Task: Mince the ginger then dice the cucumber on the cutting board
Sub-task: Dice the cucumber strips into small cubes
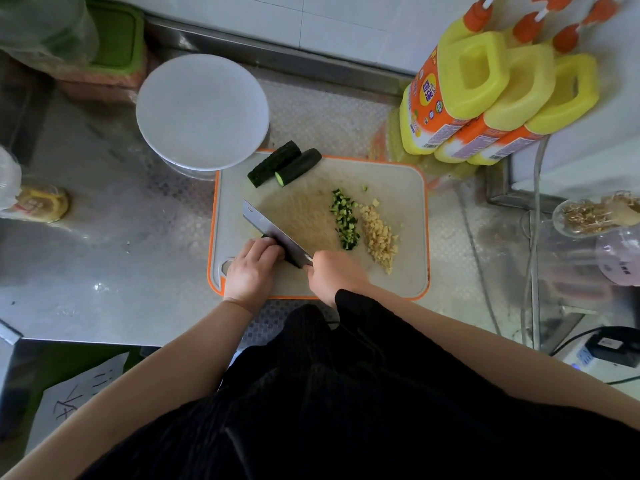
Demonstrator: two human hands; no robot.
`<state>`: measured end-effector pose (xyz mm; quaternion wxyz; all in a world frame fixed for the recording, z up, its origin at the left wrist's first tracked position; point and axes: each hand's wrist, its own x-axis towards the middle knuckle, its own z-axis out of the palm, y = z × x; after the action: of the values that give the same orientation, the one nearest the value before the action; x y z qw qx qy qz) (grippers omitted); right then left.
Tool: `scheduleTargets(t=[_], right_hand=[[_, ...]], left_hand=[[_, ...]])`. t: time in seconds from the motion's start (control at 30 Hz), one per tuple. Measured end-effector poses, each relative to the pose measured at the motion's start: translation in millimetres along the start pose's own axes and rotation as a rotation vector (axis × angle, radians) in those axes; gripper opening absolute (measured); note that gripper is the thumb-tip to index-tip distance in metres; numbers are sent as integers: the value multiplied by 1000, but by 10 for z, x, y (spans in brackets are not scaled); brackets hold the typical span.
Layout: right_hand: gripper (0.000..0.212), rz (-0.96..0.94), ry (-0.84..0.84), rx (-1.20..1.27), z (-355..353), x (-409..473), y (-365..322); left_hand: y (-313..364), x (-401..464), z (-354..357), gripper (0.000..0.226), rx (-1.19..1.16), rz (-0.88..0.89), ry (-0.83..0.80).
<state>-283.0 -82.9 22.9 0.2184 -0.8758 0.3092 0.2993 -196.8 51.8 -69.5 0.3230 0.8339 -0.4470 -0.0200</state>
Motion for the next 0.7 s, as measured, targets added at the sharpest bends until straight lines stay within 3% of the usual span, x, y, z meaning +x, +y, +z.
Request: scheduleTargets(t=[0.47,0.7], right_hand=[[18,17,15,93,147,41,9],[33,5,-16,145,-48,74,128]], left_hand=[[-25,-17,27,23,21,9,-29],[7,-23,-10,19,29,-34,-45]])
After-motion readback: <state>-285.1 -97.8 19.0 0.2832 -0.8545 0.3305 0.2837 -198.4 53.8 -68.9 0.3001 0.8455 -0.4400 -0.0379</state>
